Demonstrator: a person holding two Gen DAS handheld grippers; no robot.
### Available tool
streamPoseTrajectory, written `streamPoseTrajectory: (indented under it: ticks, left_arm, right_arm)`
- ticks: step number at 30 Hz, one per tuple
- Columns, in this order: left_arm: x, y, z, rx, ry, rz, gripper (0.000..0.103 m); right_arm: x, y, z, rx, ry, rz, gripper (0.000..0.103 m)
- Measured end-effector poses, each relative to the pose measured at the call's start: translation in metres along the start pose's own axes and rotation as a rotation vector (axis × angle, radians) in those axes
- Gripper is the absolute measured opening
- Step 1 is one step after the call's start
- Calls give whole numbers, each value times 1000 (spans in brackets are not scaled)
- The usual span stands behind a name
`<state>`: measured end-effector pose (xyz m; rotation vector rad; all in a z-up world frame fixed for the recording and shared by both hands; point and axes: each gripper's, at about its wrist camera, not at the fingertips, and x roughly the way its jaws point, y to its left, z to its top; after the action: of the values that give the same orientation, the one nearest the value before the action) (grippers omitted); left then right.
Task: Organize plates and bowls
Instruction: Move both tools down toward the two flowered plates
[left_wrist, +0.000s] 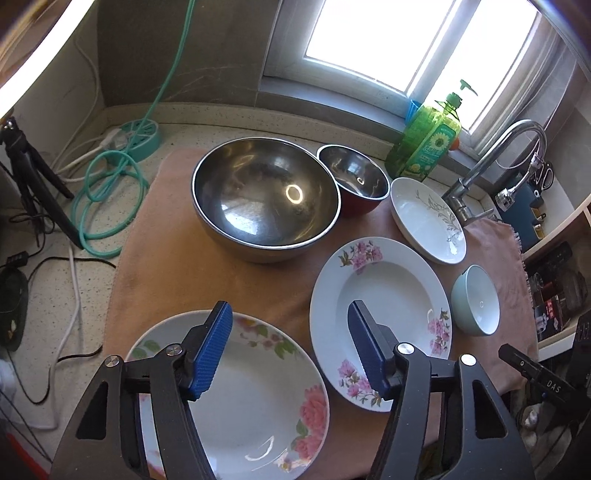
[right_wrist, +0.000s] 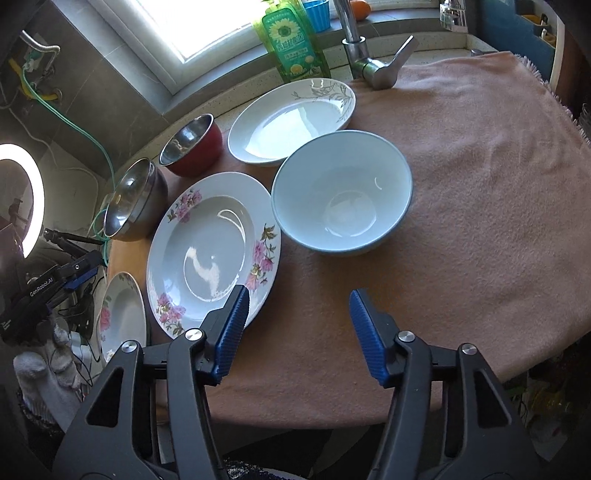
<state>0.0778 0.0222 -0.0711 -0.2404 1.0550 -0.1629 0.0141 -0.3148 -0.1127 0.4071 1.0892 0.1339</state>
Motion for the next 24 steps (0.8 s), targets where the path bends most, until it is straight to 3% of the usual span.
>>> streamPoseTrajectory:
  ticks: [5, 8, 11, 24]
  left_arm:
    - [22, -6, 4, 22, 68, -56, 41]
    - [35, -9, 7, 30, 102, -73, 39]
    - [47, -10, 10, 28, 134, -98, 28]
    - [78, -7, 22, 5, 199, -131, 23]
  right_arm:
    - [19, -3, -8, 58, 58, 61, 46]
    - [28, -4, -9, 74, 77, 78, 41]
    - [35, -5, -8, 101, 90, 87, 40]
    - [59, -15, 0, 171, 129, 140, 31]
